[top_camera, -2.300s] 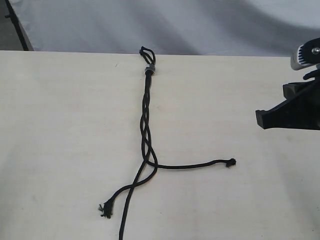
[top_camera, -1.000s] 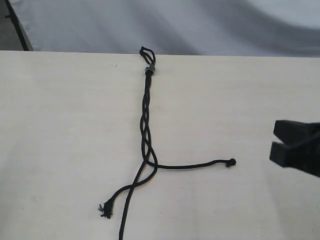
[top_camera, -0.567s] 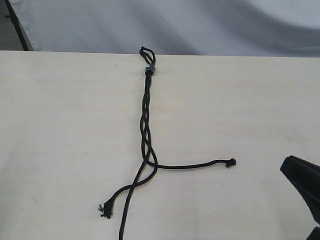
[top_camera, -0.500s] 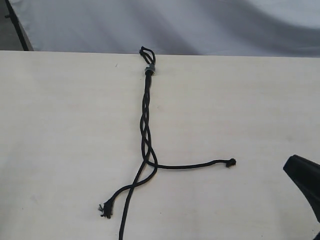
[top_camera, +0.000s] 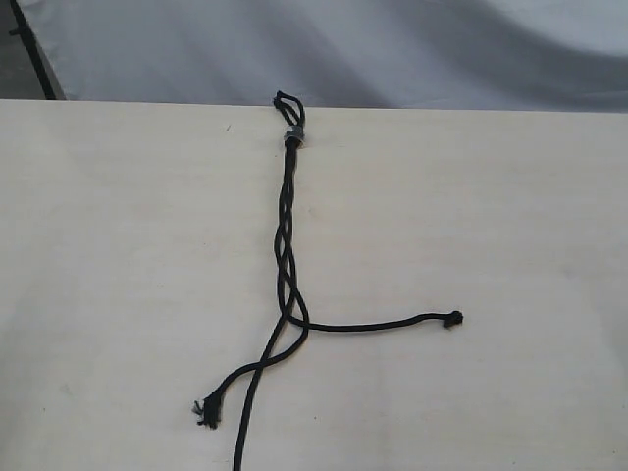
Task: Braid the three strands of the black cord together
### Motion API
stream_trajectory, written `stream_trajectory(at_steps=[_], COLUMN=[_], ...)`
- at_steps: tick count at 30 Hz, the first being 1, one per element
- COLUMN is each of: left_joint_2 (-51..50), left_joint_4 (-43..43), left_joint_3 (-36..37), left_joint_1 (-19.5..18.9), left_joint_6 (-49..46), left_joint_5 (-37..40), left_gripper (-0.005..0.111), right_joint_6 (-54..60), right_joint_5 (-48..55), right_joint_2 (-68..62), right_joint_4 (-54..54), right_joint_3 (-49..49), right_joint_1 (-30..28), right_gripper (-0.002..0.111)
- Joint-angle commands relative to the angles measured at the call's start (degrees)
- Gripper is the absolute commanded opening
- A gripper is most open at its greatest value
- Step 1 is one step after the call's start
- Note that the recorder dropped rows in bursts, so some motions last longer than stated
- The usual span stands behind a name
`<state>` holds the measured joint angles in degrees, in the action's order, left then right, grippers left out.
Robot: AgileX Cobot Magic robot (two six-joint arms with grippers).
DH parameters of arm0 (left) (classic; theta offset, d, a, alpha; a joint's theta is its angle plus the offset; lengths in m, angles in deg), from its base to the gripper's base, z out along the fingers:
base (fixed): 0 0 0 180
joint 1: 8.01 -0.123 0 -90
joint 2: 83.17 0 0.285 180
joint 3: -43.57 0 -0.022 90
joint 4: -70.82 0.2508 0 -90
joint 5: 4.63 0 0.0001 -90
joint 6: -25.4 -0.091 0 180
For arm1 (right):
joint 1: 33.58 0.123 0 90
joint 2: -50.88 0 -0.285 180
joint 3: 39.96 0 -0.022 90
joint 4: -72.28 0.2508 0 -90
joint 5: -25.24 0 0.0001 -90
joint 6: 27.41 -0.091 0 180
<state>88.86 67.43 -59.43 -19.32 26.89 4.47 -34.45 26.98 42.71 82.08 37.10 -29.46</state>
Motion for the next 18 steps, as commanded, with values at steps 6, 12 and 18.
stream_trajectory(at_steps=[6,12,18], left_joint_2=[0.18,0.18,0.18], left_joint_4=[0.22,0.22,0.22], left_joint_3=[0.22,0.22,0.22], left_joint_1=[-0.14,-0.14,-0.14], left_joint_6=[0.16,0.16,0.16], left_joint_5=[0.19,0.19,0.19], left_gripper=[0.001,0.001,0.001], right_joint_6=[4.49,4.49,4.49], right_joint_5=[3.93,4.59,4.24], right_joint_2=[0.38,0.38,0.38], right_joint_4=[0.03,-0.25,-3.92], right_joint_3=[0.16,0.16,0.16], right_joint_1=[-11.34,-9.98,-3.06], right_gripper=[0.000,0.000,0.000])
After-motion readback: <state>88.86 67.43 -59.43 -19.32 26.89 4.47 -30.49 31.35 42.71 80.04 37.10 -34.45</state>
